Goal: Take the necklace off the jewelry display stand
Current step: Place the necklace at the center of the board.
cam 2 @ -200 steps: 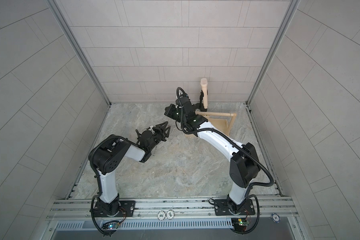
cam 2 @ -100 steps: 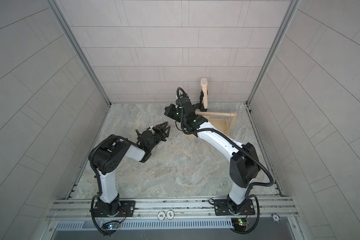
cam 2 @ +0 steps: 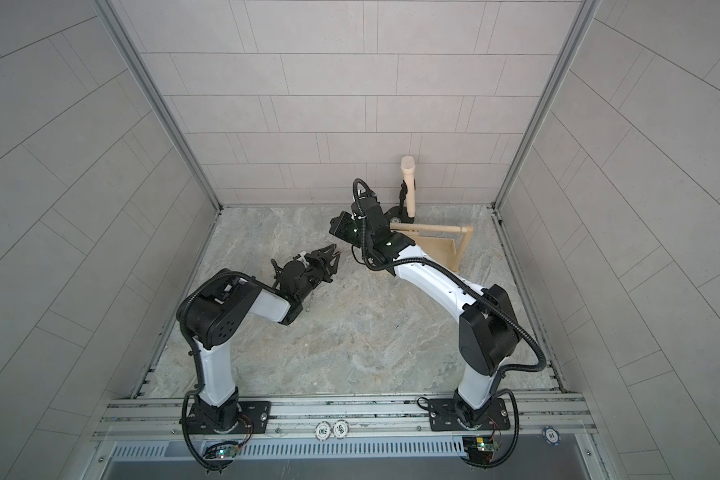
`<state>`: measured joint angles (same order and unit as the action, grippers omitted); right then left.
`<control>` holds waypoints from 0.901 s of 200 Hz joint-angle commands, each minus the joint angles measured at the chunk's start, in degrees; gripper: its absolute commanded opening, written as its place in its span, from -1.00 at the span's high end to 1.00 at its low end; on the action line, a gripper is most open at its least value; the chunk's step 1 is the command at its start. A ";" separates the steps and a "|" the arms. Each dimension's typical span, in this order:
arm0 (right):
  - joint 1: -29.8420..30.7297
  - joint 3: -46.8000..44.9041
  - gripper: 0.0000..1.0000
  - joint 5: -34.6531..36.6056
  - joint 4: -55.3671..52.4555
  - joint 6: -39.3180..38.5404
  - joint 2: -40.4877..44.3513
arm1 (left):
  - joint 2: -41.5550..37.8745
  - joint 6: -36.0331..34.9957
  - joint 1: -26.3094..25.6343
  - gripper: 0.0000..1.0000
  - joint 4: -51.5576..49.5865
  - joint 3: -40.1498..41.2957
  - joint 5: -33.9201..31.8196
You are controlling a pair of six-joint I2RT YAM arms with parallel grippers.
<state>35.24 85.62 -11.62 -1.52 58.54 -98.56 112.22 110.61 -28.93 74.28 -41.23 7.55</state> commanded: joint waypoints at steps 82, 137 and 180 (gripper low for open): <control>-0.24 -1.42 1.00 0.84 0.71 -0.03 3.57 | -0.58 0.33 1.33 0.32 2.01 0.72 0.61; -0.80 -1.73 1.00 0.90 0.10 0.10 3.91 | -0.34 0.03 1.45 0.38 2.01 0.67 1.03; -0.87 -2.39 1.00 0.96 0.20 0.33 3.83 | -0.32 -0.27 1.50 0.46 2.00 0.11 1.53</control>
<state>34.44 83.70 -11.38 -1.52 58.52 -96.29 112.22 109.97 -27.73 74.32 -40.86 7.90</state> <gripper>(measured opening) 0.042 0.288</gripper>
